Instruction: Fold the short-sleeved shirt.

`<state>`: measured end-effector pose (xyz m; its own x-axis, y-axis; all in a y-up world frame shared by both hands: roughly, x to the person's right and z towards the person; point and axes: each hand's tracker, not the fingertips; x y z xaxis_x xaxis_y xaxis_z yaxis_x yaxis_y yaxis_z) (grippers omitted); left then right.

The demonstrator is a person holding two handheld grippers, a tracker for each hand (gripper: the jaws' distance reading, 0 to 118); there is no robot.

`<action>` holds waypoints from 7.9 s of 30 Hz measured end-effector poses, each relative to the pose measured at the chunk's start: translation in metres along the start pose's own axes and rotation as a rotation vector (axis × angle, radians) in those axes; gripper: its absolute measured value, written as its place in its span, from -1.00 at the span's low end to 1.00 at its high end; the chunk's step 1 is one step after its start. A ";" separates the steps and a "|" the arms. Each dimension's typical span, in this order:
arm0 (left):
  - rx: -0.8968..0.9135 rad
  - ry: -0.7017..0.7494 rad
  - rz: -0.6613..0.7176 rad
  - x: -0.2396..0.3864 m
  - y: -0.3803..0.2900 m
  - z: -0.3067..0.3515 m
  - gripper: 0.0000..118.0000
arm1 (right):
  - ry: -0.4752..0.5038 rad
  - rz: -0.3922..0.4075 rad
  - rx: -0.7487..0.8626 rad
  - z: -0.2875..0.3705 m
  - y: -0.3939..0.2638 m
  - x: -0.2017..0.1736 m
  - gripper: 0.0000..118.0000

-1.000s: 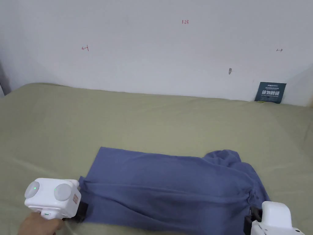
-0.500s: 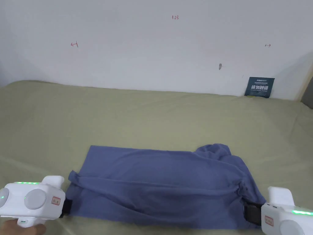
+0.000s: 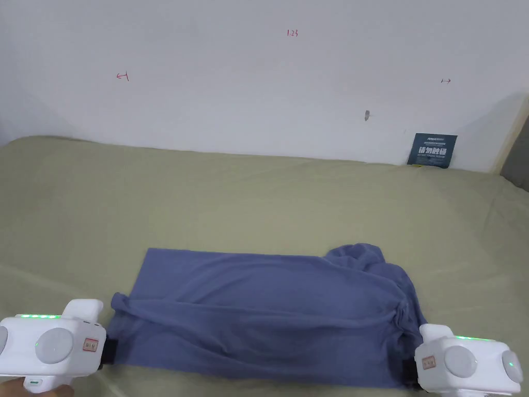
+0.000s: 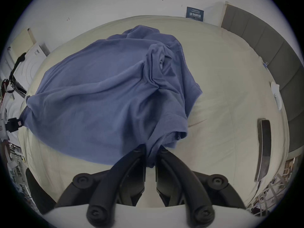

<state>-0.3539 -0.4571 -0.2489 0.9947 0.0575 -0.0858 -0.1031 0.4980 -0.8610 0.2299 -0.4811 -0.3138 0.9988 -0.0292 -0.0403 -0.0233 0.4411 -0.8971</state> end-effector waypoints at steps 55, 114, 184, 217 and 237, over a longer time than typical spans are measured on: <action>0.563 0.082 -0.005 0.054 -0.064 0.104 -1.00 | -0.036 0.017 0.689 0.162 -0.082 -0.127 -0.93; 0.087 -0.086 0.002 0.015 0.089 -0.015 -0.98 | -0.082 0.017 -0.002 -0.027 0.136 0.006 0.33; 0.216 -0.120 0.025 0.001 -0.082 0.070 0.25 | -0.200 0.007 0.291 0.152 -0.102 -0.034 0.52; 0.111 -0.365 0.240 -0.110 -0.078 0.075 -1.00 | -0.038 0.084 0.868 0.169 -0.061 -0.151 -0.98; -0.214 -0.891 0.483 -0.107 -0.105 -0.013 0.56 | -0.040 0.086 0.813 0.162 -0.069 -0.134 -0.98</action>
<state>-0.4490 -0.5269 -0.1563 0.4728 0.8731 -0.1188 -0.4001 0.0926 -0.9118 0.1045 -0.3619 -0.1756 0.9961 0.0593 -0.0650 -0.0758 0.9535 -0.2916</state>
